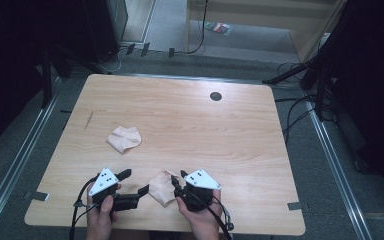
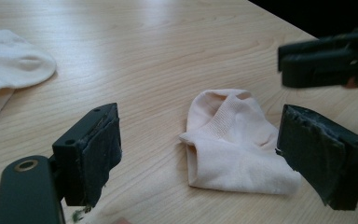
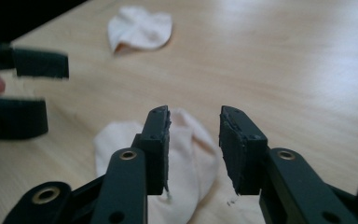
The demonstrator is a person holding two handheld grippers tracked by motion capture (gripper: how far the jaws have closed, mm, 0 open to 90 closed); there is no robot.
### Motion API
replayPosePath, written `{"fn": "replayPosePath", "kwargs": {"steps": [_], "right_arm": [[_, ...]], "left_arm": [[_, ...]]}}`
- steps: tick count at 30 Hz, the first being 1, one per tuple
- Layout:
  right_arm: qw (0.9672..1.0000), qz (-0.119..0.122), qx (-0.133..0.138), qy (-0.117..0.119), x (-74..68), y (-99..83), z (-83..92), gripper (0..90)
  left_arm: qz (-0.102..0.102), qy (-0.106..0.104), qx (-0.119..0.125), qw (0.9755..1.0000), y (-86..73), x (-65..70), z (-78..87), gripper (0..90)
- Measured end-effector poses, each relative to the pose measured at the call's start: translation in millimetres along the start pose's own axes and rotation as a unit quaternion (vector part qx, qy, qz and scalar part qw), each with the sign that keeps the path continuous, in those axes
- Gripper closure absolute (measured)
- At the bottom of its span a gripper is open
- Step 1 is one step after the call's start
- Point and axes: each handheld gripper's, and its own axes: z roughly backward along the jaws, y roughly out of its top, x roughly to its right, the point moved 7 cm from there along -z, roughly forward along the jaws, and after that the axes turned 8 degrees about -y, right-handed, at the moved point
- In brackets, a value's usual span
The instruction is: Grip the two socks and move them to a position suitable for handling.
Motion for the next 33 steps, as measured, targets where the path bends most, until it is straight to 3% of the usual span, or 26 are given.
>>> {"fn": "replayPosePath", "kwargs": {"steps": [5, 8, 11, 14, 17, 18, 19, 20, 22, 30, 33], "right_arm": [[0.9986, 0.033, -0.035, 0.023, -11.3, -13.9, -14.1, 67.6], [0.9980, 0.040, -0.040, 0.028, -12.7, -16.0, -19.3, 67.1], [0.9977, 0.043, -0.052, 0.011, -7.9, -20.2, -29.2, 61.0], [0.9969, 0.041, -0.065, 0.019, -7.3, -24.3, -33.7, 63.7], [0.9965, 0.050, -0.065, 0.019, -8.3, -25.5, -34.6, 68.9], [0.9962, 0.061, -0.059, 0.016, -9.8, -25.3, -33.3, 77.9], [0.9962, 0.061, -0.059, 0.016, -9.8, -25.3, -33.3, 77.9], [0.9960, 0.071, -0.049, 0.023, -11.8, -23.6, -30.6, 86.9], [0.9957, 0.079, -0.042, 0.025, -14.2, -21.3, -27.3, 90.0], [0.9965, 0.076, -0.013, 0.031, -18.0, -6.5, -13.2, 90.0], [0.9979, 0.055, -0.001, 0.035, -18.2, 5.2, -3.8, 90.0]], "left_arm": [[0.002, -0.003, -0.003, 1.0000, -1.2, -0.4, -0.6, 14.1], [0.003, -0.005, -0.006, 1.0000, -3.0, -0.7, -1.8, 14.1], [0.002, -0.005, -0.010, 0.9999, -4.2, -0.8, -2.3, 14.1], [0.002, -0.005, -0.010, 0.9999, -4.7, -1.0, -2.2, 14.1], [0.003, -0.004, -0.011, 0.9999, -4.8, -1.7, -2.6, 14.1], [0.003, -0.005, -0.013, 0.9999, -5.5, -1.7, -3.1, 14.1], [0.003, -0.005, -0.013, 0.9999, -5.5, -1.7, -3.1, 14.1], [0.003, -0.006, -0.014, 0.9999, -6.2, -1.3, -3.8, 14.1], [0.003, -0.007, -0.017, 0.9998, -6.7, -0.9, -4.5, 14.1], [0.003, -0.009, -0.017, 0.9998, -6.5, -0.2, -4.3, 14.2], [0.003, -0.012, -0.016, 0.9998, -6.6, 2.5, -5.4, 14.1]]}}
